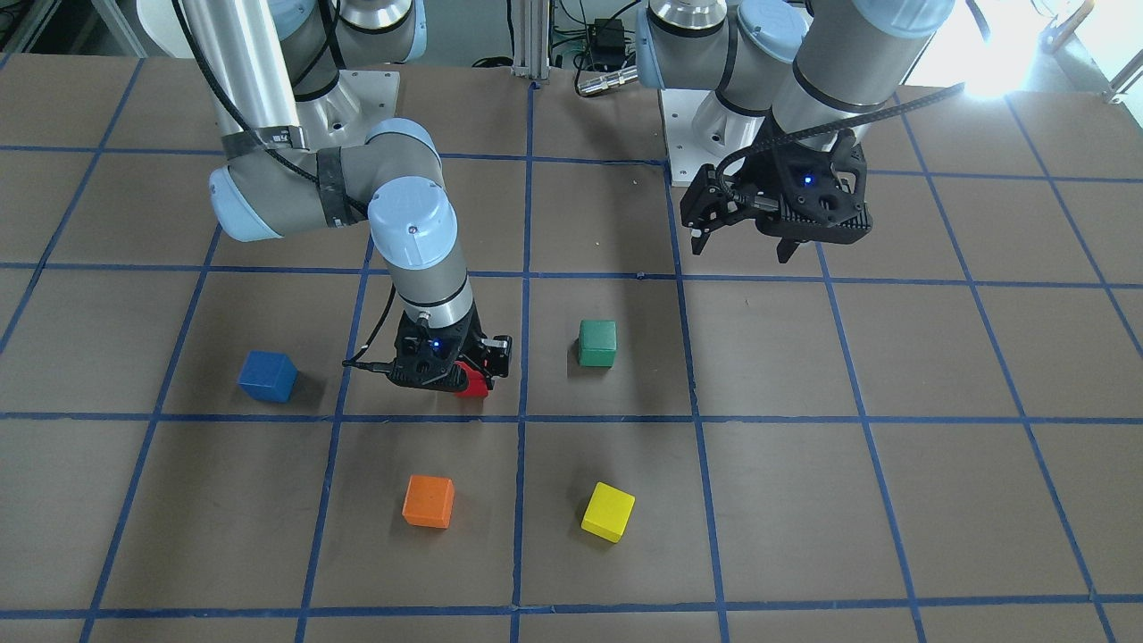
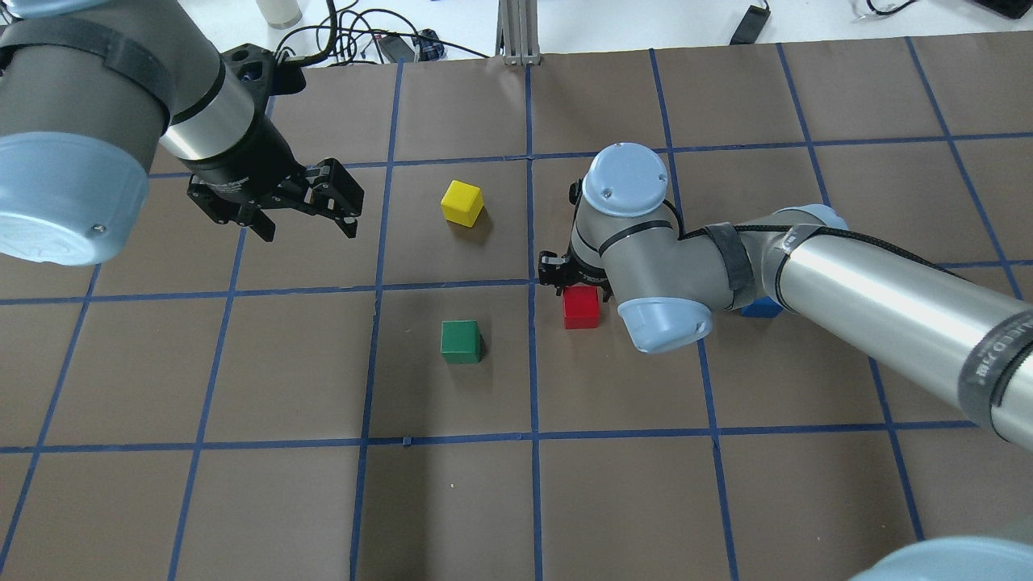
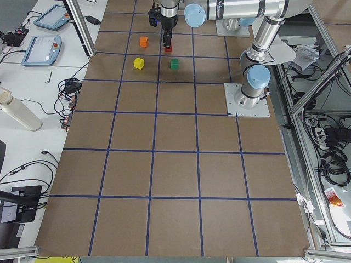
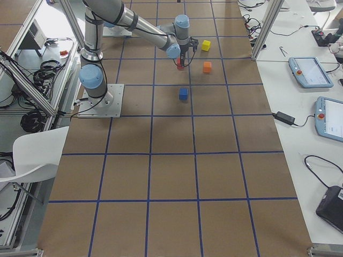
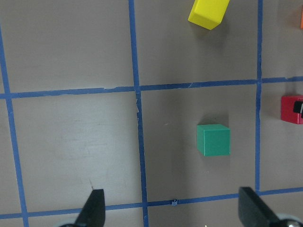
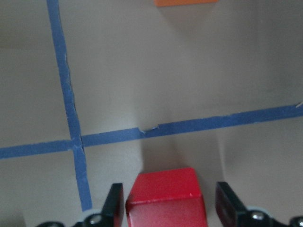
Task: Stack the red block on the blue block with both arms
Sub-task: 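Lower the right gripper and grasp the red cube, then carry the red cube with the right gripper over the blue cube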
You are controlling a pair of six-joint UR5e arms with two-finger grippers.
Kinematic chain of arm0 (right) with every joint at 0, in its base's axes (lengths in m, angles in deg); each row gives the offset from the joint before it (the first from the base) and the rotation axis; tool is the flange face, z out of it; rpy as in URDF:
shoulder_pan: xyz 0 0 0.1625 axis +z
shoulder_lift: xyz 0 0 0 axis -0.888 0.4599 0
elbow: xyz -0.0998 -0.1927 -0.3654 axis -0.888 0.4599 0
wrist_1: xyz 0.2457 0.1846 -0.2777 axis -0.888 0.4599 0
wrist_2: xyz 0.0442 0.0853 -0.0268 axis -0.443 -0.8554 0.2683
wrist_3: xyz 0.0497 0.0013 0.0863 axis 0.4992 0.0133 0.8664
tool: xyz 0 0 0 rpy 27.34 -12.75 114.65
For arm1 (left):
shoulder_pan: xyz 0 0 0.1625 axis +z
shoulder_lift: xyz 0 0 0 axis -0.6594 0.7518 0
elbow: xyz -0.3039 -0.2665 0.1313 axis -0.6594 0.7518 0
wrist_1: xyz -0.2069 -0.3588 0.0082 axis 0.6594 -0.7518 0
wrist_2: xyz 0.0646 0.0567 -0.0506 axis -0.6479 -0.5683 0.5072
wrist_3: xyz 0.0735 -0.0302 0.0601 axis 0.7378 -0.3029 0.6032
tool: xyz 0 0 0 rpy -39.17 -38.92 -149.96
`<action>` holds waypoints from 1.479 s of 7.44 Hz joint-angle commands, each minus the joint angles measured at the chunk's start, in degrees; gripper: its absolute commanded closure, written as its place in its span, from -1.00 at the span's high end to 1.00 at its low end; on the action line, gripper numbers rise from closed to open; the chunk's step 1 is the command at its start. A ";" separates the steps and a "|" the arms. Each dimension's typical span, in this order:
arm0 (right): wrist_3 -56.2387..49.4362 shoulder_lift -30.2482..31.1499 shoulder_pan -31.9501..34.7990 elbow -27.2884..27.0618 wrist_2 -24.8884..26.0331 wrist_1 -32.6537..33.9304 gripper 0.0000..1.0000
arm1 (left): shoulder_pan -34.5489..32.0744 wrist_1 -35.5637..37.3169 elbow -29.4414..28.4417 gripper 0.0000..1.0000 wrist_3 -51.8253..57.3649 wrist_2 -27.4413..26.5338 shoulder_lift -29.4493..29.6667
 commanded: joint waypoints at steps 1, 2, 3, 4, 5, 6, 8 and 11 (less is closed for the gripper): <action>0.32 -0.90 0.01 1.06 0.22 -0.35 -0.43 | 0.00 0.25 0.29 1.00 -0.03 0.02 -0.08; -0.12 -0.38 -0.08 1.23 3.09 -0.88 -0.67 | 0.00 0.25 0.29 1.00 -0.03 0.02 0.01; -1.16 1.02 -0.34 1.49 6.77 -2.19 -0.69 | 0.00 0.25 0.29 1.00 -0.03 0.11 0.10; -5.70 4.42 -1.48 1.58 7.16 -6.73 -0.69 | 0.00 0.25 0.29 1.00 -0.03 0.11 0.10; -10.27 7.50 -4.19 1.15 7.16 -9.73 -0.69 | 0.00 0.25 0.20 1.00 -0.03 0.11 0.10; -14.32 9.36 -8.56 1.14 7.07 -13.24 -0.69 | 0.09 0.25 0.03 1.00 -0.03 0.11 0.01; -24.95 12.45 -16.92 0.71 6.46 -16.26 -0.69 | 0.09 0.25 -0.15 1.00 -0.03 0.11 0.01; -32.54 12.81 -26.59 -0.61 0.33 -16.09 -0.69 | 0.09 0.34 -0.06 1.00 -0.47 0.11 0.54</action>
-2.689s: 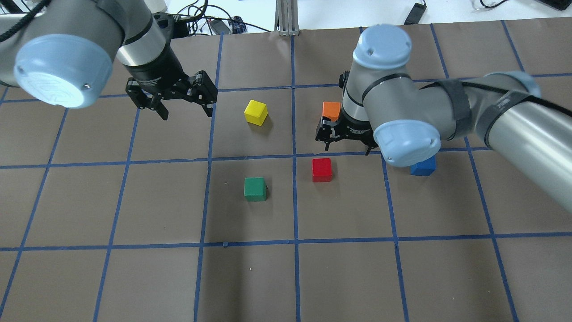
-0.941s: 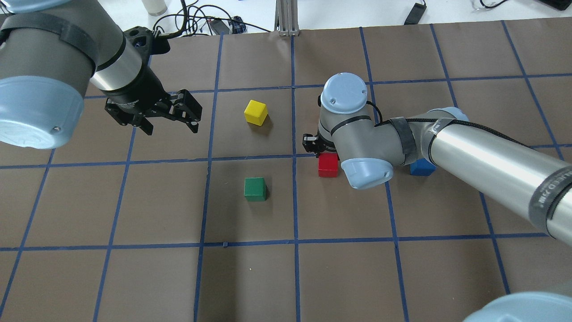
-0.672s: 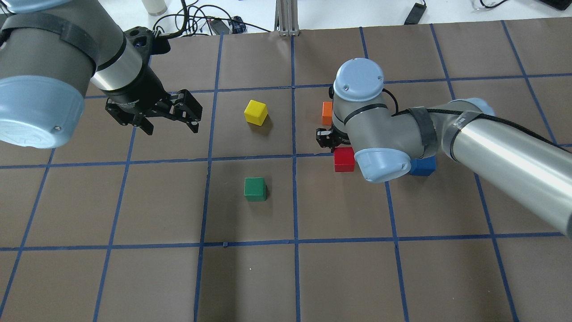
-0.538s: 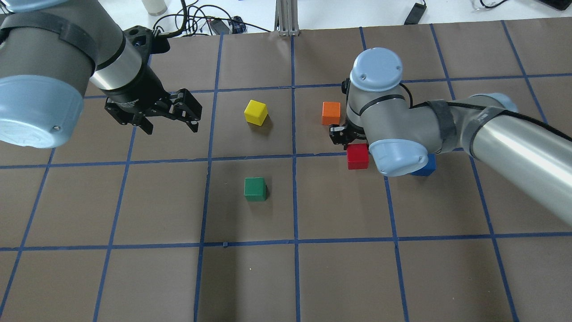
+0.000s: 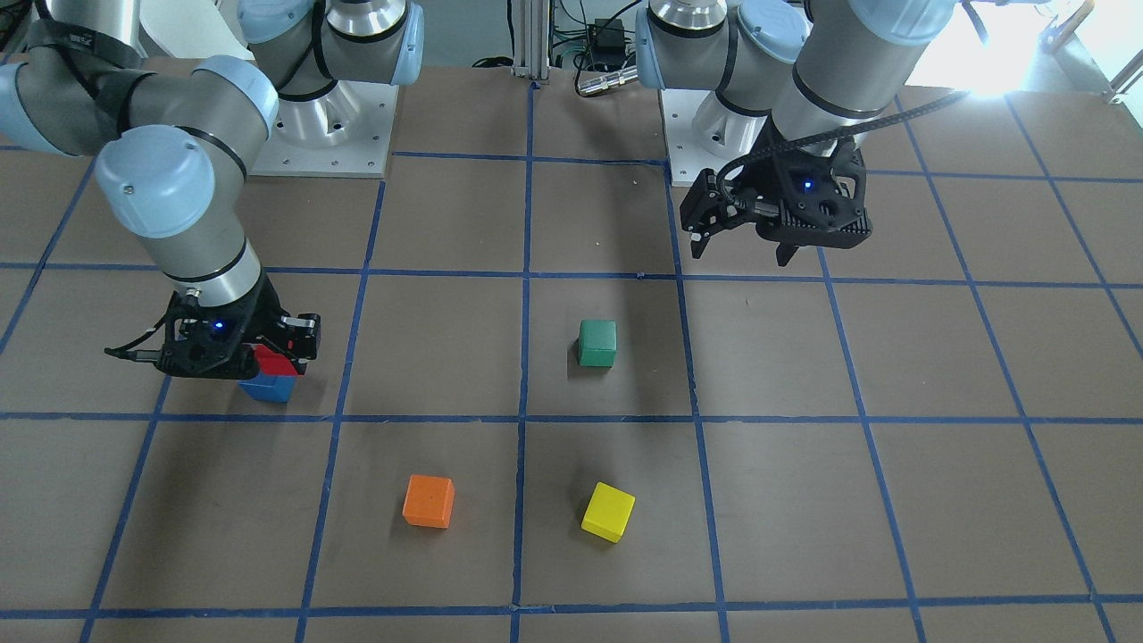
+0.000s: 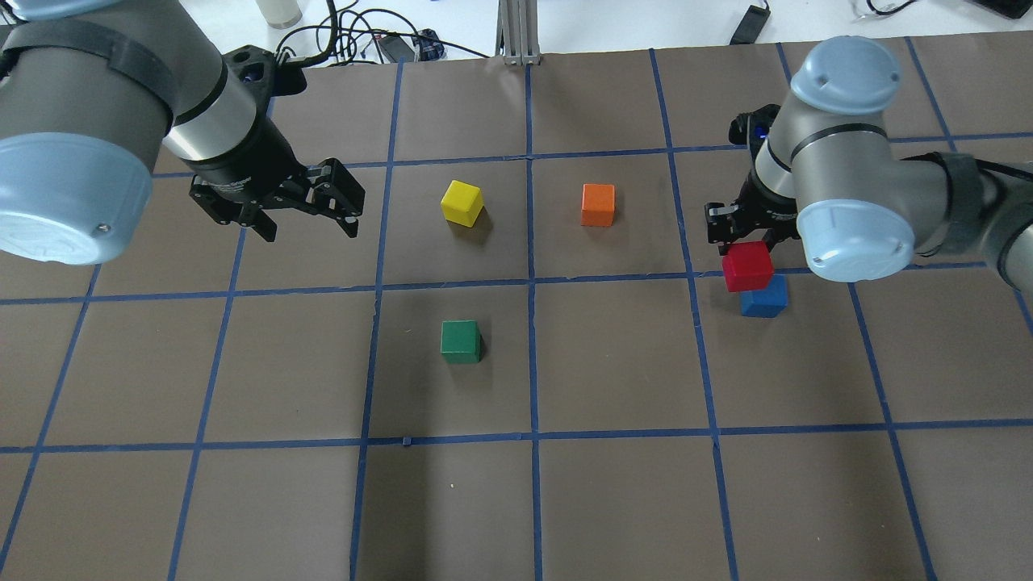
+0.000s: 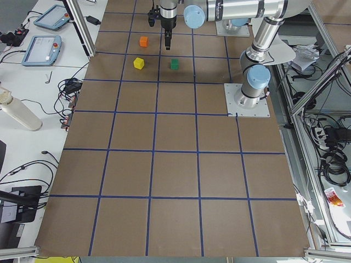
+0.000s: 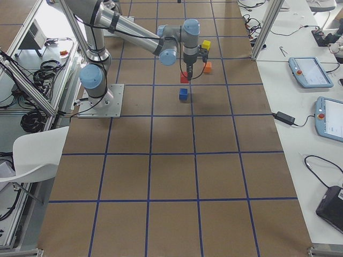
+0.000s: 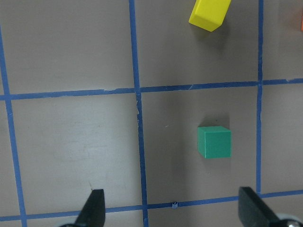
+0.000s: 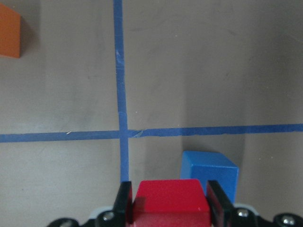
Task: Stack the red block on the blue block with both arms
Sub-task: 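Carry the red cube with the right gripper over the blue cube, then lower the red cube onto the blue cube with the right gripper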
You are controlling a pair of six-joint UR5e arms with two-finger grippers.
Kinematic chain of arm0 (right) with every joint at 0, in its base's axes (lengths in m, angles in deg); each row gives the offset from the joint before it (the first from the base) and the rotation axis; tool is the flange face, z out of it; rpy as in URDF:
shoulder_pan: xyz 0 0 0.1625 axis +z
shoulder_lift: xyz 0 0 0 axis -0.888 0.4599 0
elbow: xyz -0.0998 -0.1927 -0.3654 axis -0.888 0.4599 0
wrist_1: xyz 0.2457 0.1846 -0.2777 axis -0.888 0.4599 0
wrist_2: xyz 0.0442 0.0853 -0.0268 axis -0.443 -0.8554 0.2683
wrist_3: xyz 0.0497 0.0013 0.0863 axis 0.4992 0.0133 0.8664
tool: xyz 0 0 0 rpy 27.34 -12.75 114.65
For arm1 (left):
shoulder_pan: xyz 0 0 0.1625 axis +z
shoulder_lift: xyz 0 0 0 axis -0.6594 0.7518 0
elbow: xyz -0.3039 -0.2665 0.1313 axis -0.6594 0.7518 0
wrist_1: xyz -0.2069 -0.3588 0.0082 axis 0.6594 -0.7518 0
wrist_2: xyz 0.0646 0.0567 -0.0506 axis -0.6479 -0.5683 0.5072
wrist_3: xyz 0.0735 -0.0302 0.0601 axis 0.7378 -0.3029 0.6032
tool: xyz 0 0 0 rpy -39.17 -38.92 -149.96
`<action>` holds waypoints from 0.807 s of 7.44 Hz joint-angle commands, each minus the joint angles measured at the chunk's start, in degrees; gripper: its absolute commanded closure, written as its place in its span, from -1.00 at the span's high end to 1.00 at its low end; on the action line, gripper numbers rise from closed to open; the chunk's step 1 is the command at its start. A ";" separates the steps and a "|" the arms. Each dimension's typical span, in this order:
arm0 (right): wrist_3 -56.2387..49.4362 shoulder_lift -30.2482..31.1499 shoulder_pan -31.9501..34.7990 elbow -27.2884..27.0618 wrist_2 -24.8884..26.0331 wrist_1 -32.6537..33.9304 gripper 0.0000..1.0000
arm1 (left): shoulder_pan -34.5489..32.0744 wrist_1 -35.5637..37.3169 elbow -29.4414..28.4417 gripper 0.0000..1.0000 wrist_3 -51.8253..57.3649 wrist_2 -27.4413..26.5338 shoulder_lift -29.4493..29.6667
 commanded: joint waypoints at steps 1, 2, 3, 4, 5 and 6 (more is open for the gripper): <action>-2.88 0.24 -5.04 -0.37 -2.92 -0.30 -0.69 | 0.00 0.05 0.09 1.00 -0.06 -0.03 0.11; -3.41 0.41 -5.48 -1.68 -2.92 0.48 -0.69 | 0.00 0.05 0.09 1.00 -0.06 -0.03 0.11; -3.41 0.85 -5.92 -3.69 -3.01 2.14 -0.71 | 0.00 0.05 0.09 1.00 -0.06 -0.03 0.03; -3.41 1.20 -6.19 -4.15 -2.92 4.07 -0.71 | 0.00 -0.04 0.17 1.00 0.20 -0.03 -0.06; -3.59 1.03 -6.19 -4.41 -2.84 4.26 -0.71 | 0.00 -0.04 0.18 1.00 0.29 -0.03 0.02; -3.50 1.03 -6.28 -4.59 -2.84 4.27 -0.71 | 0.00 0.05 0.09 1.00 0.29 -0.03 0.02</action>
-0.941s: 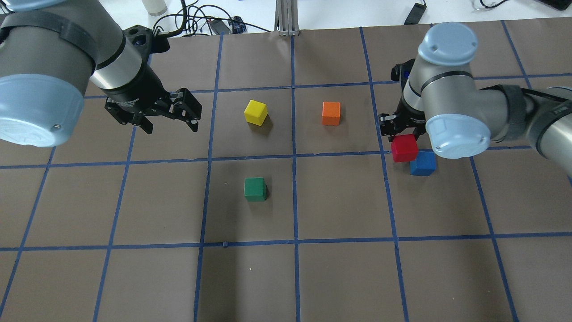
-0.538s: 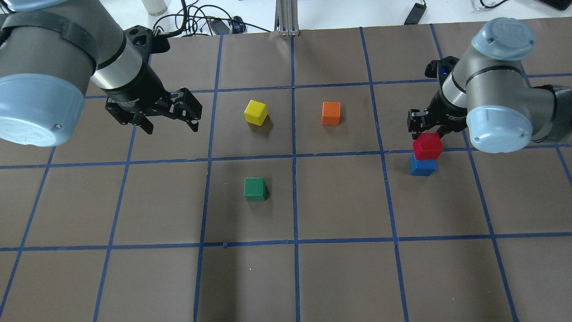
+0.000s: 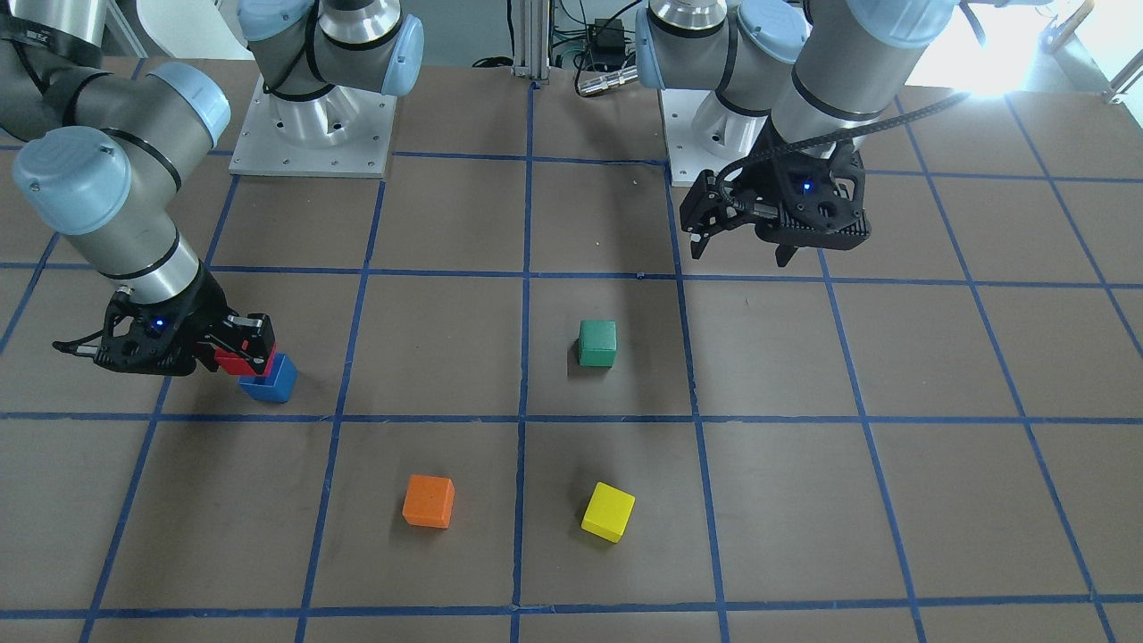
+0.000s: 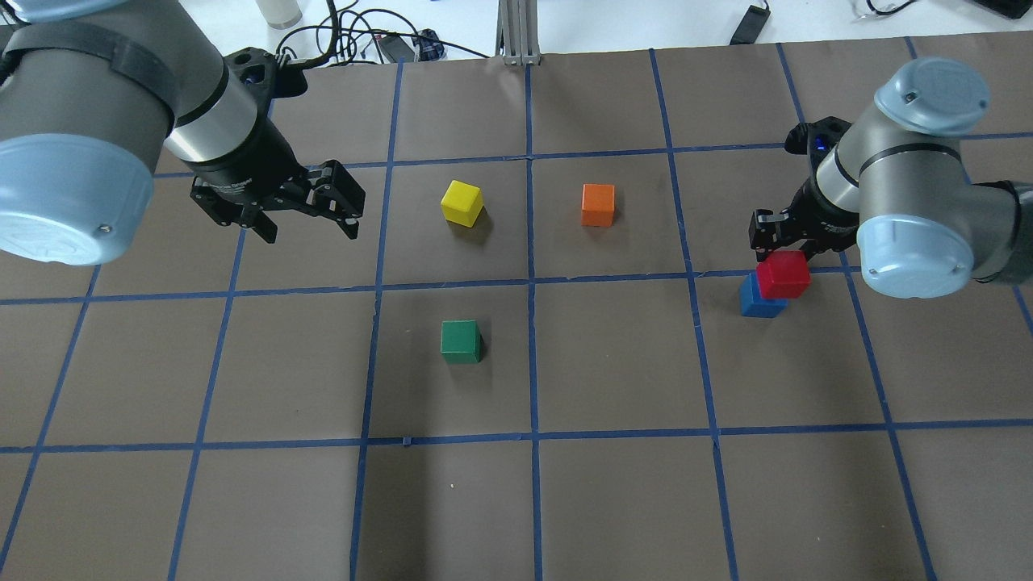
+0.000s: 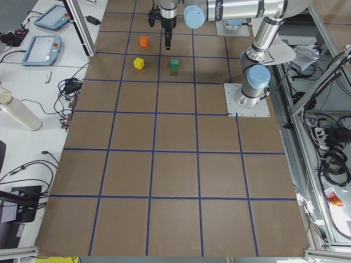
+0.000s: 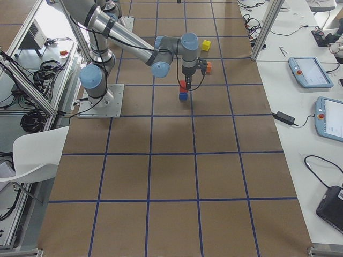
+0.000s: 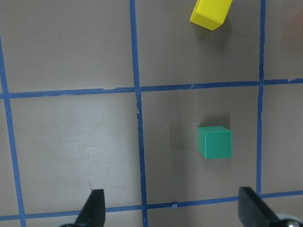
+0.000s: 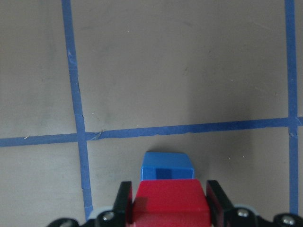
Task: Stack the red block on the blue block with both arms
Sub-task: 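Lower the red cube onto the blue cube with the right gripper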
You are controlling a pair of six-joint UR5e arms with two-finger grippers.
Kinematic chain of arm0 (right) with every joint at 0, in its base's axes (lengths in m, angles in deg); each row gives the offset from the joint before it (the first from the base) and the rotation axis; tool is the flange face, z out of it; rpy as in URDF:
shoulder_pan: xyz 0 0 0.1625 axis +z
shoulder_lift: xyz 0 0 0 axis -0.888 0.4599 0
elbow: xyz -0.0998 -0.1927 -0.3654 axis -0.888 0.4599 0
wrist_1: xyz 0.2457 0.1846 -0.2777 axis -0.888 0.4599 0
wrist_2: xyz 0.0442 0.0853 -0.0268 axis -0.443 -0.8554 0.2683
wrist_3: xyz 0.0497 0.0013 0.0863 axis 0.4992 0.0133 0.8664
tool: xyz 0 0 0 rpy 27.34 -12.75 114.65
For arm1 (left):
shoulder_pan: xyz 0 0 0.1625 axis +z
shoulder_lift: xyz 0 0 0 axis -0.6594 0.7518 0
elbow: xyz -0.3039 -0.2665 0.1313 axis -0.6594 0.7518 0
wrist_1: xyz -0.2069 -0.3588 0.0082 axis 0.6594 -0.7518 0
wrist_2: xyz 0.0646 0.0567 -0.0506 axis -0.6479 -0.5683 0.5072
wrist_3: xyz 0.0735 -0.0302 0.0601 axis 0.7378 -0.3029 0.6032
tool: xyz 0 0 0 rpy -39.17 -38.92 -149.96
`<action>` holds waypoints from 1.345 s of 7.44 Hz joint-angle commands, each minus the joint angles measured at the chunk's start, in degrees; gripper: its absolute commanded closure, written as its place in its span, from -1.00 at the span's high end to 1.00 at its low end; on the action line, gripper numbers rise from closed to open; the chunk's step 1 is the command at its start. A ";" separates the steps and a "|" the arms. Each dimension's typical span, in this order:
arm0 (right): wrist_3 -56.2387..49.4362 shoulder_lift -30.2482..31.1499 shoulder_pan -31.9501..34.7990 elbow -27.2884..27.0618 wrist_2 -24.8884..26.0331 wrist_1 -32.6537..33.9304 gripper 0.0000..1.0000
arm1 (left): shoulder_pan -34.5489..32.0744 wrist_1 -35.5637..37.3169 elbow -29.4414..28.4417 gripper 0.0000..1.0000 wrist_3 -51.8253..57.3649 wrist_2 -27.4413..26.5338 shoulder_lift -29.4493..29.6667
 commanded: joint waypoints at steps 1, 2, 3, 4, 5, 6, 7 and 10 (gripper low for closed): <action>0.25 0.02 -0.14 -0.91 -0.05 0.39 -0.71 | 0.00 -0.03 -0.05 1.00 0.07 0.00 0.10; 0.34 0.02 -0.14 -1.18 -0.05 0.48 -0.71 | 0.00 -0.03 -0.06 1.00 0.15 0.00 0.02; 0.17 -0.24 -0.14 -1.61 -0.05 0.65 -0.71 | 0.00 -0.03 0.03 1.00 0.15 0.00 0.19; 0.17 -0.24 -0.22 -1.62 -0.05 0.66 -0.70 | 0.00 0.06 -0.23 1.00 0.15 -0.09 0.19; 0.17 -0.33 -0.14 -1.62 -0.05 0.74 -0.70 | 0.00 -0.03 0.12 1.00 0.15 0.00 0.10; 0.17 -0.41 -0.22 -1.62 -0.05 0.83 -0.70 | 0.00 -0.03 0.03 1.00 0.15 0.00 0.10; 0.17 -0.42 -0.14 -1.62 -0.05 0.75 -0.66 | 0.00 -0.03 -0.05 1.00 0.15 0.00 0.10; 0.35 -0.50 -0.23 -1.09 -0.05 0.83 -0.65 | 0.00 -0.03 0.03 1.00 0.15 0.00 0.10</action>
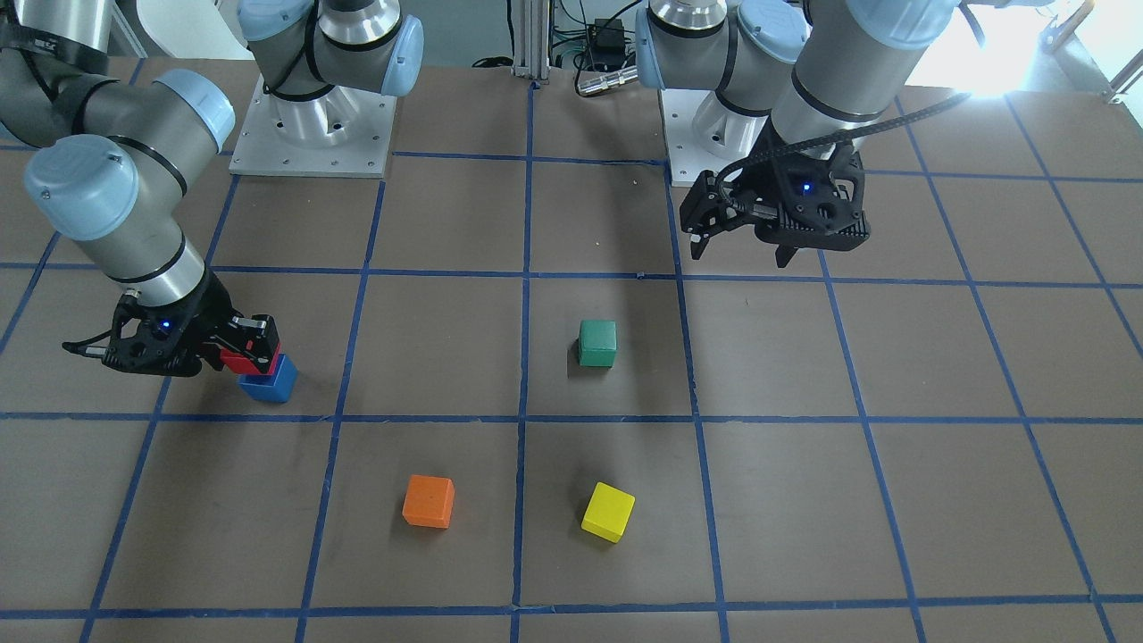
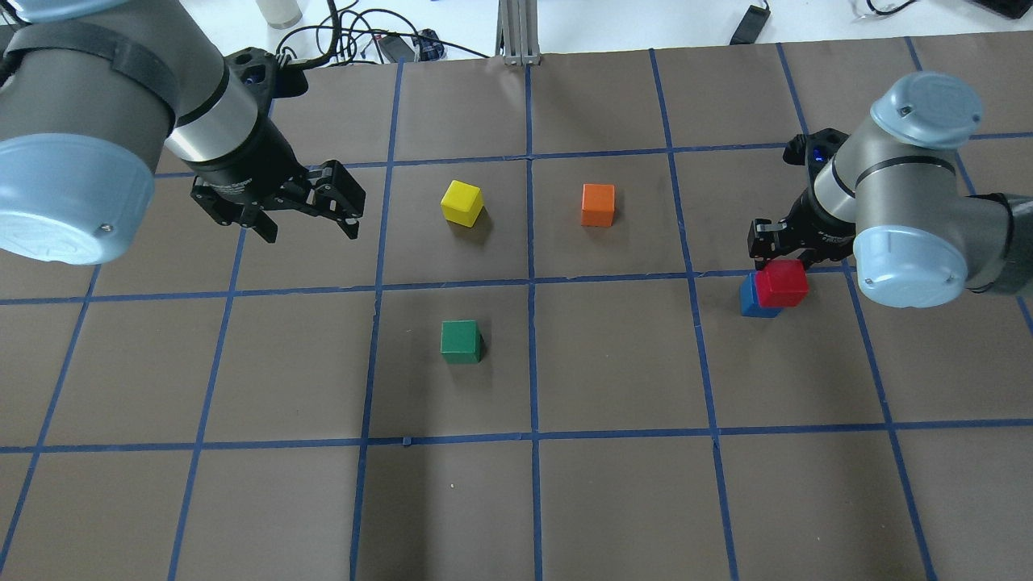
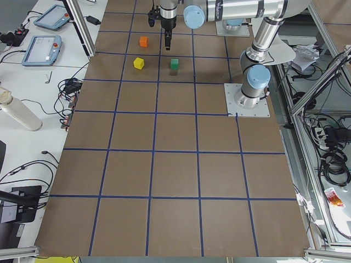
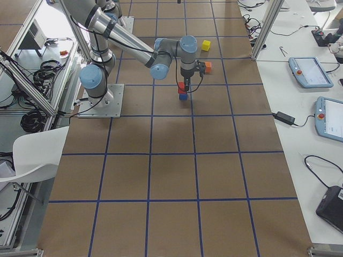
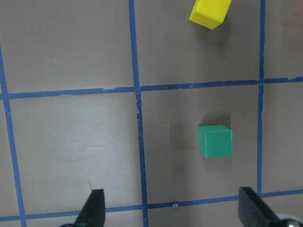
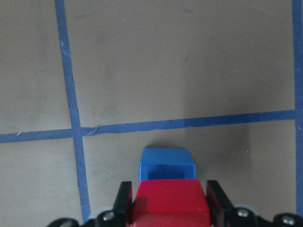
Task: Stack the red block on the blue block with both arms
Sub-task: 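Lower the red cube onto the blue cube with the right gripper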
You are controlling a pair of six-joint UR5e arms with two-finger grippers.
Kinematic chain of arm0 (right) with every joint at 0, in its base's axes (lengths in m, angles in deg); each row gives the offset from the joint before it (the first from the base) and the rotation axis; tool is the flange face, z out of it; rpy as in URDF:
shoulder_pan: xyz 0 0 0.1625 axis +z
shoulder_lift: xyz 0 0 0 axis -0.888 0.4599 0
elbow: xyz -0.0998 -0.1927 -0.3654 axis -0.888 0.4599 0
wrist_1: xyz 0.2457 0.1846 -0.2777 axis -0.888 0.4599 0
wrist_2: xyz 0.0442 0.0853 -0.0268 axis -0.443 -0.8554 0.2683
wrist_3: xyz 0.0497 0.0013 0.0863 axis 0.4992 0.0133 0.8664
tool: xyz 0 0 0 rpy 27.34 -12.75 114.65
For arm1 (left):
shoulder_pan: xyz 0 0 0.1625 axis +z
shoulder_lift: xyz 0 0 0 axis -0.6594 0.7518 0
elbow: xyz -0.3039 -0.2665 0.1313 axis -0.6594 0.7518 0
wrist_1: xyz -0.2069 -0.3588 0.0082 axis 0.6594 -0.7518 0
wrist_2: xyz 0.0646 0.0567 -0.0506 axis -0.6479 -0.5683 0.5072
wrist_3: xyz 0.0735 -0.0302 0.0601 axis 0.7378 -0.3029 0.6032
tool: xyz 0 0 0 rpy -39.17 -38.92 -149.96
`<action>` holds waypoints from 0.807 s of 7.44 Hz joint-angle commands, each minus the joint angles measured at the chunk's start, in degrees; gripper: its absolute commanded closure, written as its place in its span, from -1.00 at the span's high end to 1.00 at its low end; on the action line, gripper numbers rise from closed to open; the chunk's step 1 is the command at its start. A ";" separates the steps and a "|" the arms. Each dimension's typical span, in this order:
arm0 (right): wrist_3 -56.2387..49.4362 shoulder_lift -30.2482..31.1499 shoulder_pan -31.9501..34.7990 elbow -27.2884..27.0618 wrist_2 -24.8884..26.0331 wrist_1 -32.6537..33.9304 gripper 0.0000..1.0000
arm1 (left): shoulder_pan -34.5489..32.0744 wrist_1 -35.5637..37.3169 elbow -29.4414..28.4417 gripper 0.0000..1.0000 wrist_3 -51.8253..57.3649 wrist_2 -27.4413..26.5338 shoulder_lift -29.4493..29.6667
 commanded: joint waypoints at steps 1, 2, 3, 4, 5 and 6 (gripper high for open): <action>0.34 -0.06 -0.01 0.05 0.00 0.10 -0.65 | 0.00 -0.06 0.04 1.00 0.09 0.00 0.00; 0.17 -0.06 -0.01 0.05 0.00 0.10 -0.65 | 0.00 -0.06 0.13 1.00 0.09 0.00 -0.09; 0.08 -0.76 -0.01 0.14 0.00 0.10 -0.61 | 0.00 -0.06 0.22 1.00 0.09 0.00 -0.09; 0.60 -0.85 -0.01 -0.03 0.00 1.14 -0.60 | 0.00 -0.06 0.13 1.00 0.09 0.00 -0.09; 0.35 -0.85 -0.01 -0.04 -0.09 1.24 -0.58 | 0.00 -0.06 0.13 1.00 0.09 0.00 -0.09; 0.26 -0.85 -0.01 0.05 0.00 1.33 -0.39 | -0.09 -0.06 0.22 1.00 0.09 0.00 -0.18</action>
